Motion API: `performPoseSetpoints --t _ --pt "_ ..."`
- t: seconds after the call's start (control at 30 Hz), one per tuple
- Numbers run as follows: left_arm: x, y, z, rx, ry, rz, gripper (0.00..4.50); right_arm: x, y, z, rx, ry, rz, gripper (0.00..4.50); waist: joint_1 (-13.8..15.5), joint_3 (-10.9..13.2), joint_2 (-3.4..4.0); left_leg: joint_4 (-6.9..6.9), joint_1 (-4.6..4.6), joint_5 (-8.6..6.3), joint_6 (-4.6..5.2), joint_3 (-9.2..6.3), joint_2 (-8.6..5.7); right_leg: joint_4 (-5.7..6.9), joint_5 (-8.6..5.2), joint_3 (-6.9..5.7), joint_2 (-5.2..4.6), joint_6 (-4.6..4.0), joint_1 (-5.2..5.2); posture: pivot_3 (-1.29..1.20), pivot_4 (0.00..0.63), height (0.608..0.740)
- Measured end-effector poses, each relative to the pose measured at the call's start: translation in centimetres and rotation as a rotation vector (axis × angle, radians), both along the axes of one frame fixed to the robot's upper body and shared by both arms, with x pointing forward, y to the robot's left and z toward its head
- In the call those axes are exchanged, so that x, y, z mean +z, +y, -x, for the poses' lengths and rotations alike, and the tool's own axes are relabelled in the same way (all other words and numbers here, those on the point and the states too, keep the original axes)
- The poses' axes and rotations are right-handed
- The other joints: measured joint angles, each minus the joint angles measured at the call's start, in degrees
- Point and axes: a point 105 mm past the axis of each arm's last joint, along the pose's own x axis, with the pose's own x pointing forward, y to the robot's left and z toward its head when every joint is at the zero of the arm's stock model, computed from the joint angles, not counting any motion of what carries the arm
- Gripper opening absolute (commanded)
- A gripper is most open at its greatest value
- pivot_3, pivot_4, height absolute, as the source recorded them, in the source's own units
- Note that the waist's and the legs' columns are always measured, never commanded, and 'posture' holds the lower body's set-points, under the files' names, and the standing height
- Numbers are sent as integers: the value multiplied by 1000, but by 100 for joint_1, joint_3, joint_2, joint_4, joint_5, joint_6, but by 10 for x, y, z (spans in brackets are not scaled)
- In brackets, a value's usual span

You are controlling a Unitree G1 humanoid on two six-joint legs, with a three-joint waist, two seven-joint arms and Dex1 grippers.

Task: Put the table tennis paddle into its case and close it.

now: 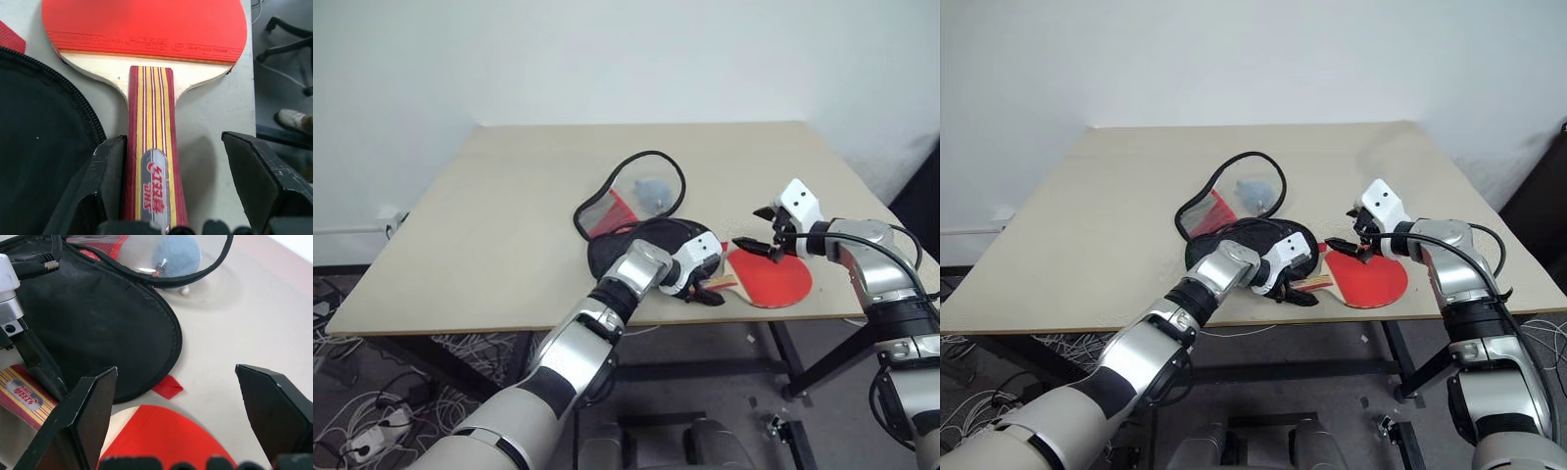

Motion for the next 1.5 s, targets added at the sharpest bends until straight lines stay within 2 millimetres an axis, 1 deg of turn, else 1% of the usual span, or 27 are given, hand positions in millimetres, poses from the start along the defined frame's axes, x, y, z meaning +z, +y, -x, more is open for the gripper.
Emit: performPoseSetpoints --t 0.03,0.07,0.2,0.27,0.3,0.73,1.13,1.33,1.43,1.5 --pt "0 0 0 0 -3 -2 2892 0 0 0 -1 0 -1 4214 0 0 0 2 1 0 0 0 0 0 0 0 0 0 2 0 0 740" --pt "-1 0 -1 6 -9 -5 2793 0 0 0 -1 -1 -1 4214 0 0 0 5 1 0 0 0 0 0 0 0 0 0 4 0 0 740" --pt "-1 2 -5 34 -22 -10 1686 1 -1 0 -2 -2 -2 4214 -2 0 0 6 1 0 0 -1 0 2 0 0 0 0 3 0 0 740" --pt "-1 2 -6 38 -24 -9 1227 1 -1 0 -4 -4 -4 4214 -1 0 0 0 1 0 0 -2 0 1 0 0 0 0 0 0 0 740" --pt "-1 2 -6 38 -25 -8 1175 1 -1 0 -4 -4 -4 4214 0 0 0 -2 1 0 0 -2 0 1 0 -1 0 1 0 0 0 740" --pt "0 2 -7 44 -27 4 1170 1 2 -1 3 -4 -12 4214 0 0 0 -1 1 0 0 0 -1 1 0 1 0 1 0 0 0 740" --pt "0 0 -7 33 -44 13 1170 5 -1 -4 -16 -20 -17 4214 2 0 0 -1 -1 0 0 0 -2 1 0 0 -1 1 -2 0 0 740" --pt "4 -3 -8 17 -72 31 1170 24 -12 -13 -69 -85 -37 4214 2 0 0 -5 -5 0 0 0 -3 0 0 2 -1 1 -8 0 0 740" --pt "8 -4 -8 9 -81 54 1170 28 -14 -16 -84 -106 -41 4214 1 0 0 -7 -6 0 0 0 -3 0 0 2 -1 1 -10 0 0 740" --pt "12 -4 -10 13 -90 74 1170 26 -19 -18 -106 -99 -44 4214 1 0 0 -7 -6 0 0 2 -3 0 0 4 -1 1 -10 0 0 740"
